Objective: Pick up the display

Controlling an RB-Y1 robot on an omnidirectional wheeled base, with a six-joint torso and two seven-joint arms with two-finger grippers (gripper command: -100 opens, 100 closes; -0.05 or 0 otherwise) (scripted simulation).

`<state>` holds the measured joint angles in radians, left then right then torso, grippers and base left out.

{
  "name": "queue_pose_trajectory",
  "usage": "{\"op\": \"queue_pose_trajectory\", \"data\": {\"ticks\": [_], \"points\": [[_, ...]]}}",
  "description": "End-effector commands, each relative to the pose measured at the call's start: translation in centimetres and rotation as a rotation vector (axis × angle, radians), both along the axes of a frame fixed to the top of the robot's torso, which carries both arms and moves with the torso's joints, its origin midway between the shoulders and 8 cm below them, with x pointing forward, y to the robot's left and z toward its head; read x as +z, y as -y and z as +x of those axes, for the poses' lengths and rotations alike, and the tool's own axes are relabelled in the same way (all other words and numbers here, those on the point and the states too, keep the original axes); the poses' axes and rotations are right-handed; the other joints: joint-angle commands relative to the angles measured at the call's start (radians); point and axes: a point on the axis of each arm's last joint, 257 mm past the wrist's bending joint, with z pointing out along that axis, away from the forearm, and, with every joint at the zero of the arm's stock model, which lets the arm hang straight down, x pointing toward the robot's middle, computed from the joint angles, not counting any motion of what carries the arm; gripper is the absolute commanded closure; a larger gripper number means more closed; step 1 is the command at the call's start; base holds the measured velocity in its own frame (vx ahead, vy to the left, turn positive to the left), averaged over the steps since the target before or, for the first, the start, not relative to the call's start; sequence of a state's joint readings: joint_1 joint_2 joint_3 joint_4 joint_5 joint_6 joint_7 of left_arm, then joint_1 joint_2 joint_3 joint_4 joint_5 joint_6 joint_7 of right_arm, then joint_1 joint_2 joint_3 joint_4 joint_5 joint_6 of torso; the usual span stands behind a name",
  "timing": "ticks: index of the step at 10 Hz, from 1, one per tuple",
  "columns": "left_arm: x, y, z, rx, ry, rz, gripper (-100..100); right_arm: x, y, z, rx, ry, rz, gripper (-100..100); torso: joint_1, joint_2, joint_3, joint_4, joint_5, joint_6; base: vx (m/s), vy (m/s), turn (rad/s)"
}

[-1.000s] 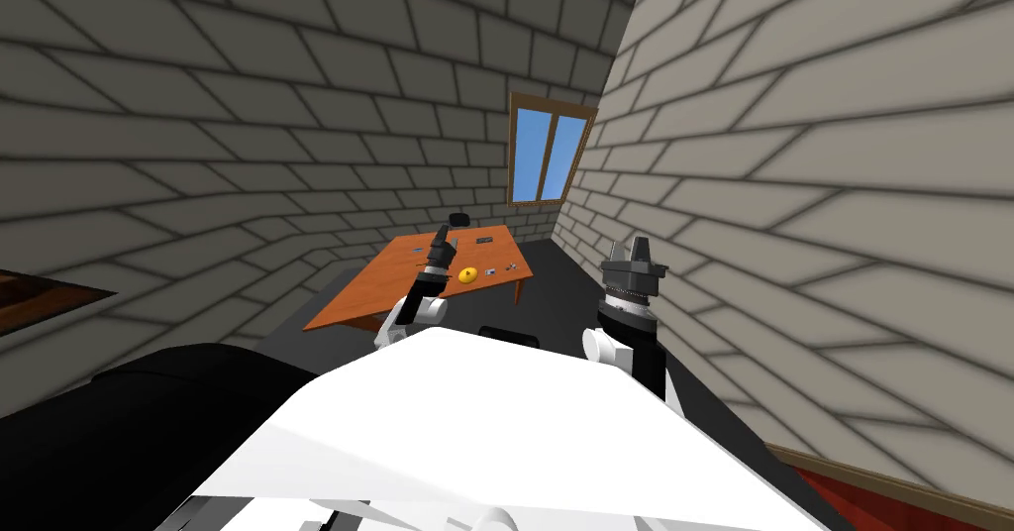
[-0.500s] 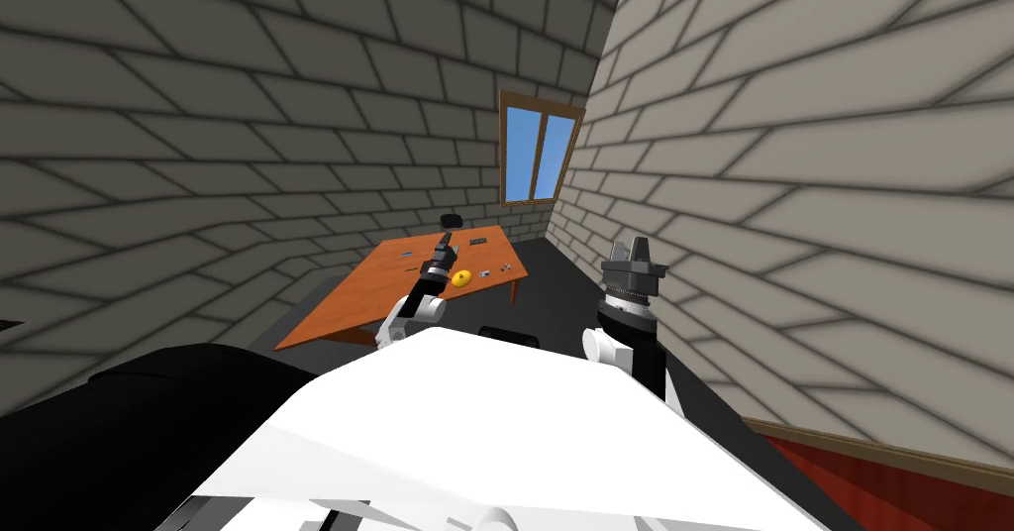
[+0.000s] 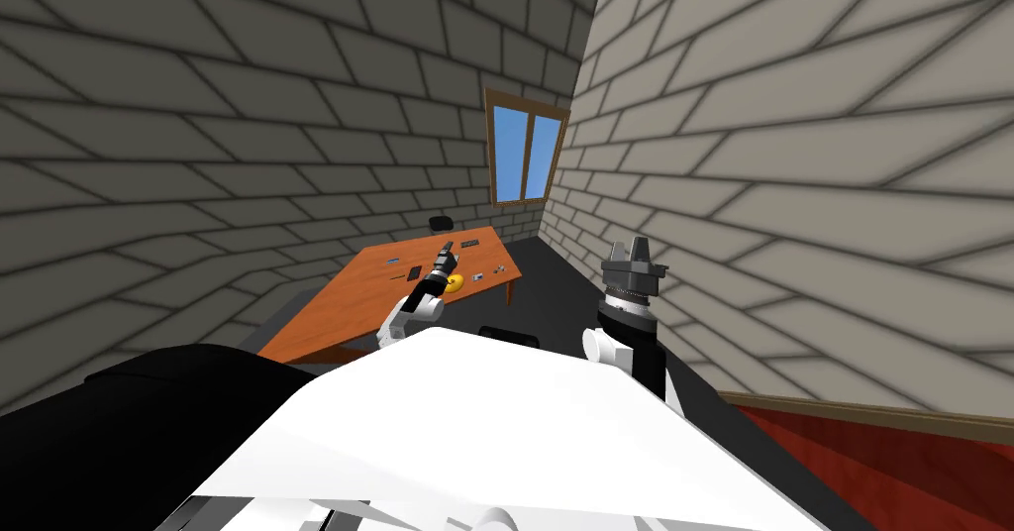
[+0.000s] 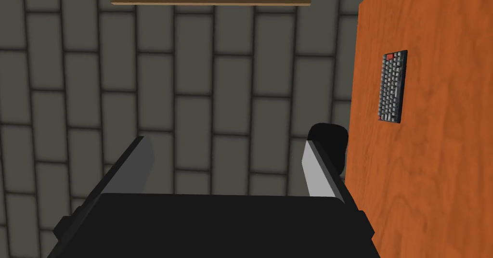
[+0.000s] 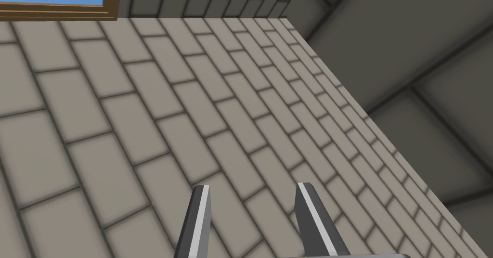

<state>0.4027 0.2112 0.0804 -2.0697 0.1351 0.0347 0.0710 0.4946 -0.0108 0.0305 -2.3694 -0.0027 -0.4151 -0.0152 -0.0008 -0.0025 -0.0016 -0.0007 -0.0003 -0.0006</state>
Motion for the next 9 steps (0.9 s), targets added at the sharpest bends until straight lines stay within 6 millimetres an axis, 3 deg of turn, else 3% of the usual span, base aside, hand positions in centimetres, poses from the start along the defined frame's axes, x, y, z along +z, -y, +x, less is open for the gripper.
{"op": "queue_pose_trajectory", "data": {"ticks": [1, 2, 3, 4, 7, 8, 9], "points": [[-2.6, -1.4, -0.1, 0.016, -0.074, -0.039, -100, 0.0, 0.0, 0.0, 0.000, 0.000, 0.000, 0, 0.000, 0.000, 0.000, 0.000, 0.000, 0.000, 0.038, -0.018, -0.129], [-2.7, -1.5, -0.1, 0.017, -0.080, -0.039, -100, 0.0, 0.0, 0.0, 0.000, 0.000, 0.000, 0, 0.000, 0.000, 0.000, 0.000, 0.000, 0.000, 0.030, -0.015, -0.062], [-4.7, -2.5, -0.1, 0.030, -0.134, -0.072, -100, 0.0, 0.0, 0.0, 0.000, 0.000, 0.000, 0, 0.000, 0.000, 0.000, 0.000, 0.000, 0.000, 0.038, -0.021, -0.139], [-5.0, -2.5, -0.1, 0.032, -0.146, -0.074, -100, 0.0, 0.0, 0.0, 0.000, 0.000, 0.000, 0, -0.001, 0.000, 0.000, 0.000, 0.000, 0.001, 0.030, -0.008, -0.085], [-9.5, -4.6, -0.6, 0.067, -0.268, -0.145, -100, 0.0, 0.0, 0.0, 0.000, 0.000, 0.000, 0, 0.000, 0.001, 0.000, 0.000, 0.000, 0.000, 0.033, -0.008, -0.126], [-9.8, -4.6, -0.6, 0.069, -0.281, -0.147, -100, 0.0, 0.0, 0.0, 0.000, 0.000, 0.000, 0, 0.000, 0.000, 0.000, 0.000, 0.000, 0.000, 0.034, -0.006, -0.092], [-11.8, -5.7, -1.0, 0.089, -0.334, -0.183, -100, 0.0, 0.0, 0.0, 0.000, 0.000, 0.000, 0, 0.000, 0.001, 0.000, 0.000, 0.000, 0.000, 0.040, -0.016, -0.161]]}}
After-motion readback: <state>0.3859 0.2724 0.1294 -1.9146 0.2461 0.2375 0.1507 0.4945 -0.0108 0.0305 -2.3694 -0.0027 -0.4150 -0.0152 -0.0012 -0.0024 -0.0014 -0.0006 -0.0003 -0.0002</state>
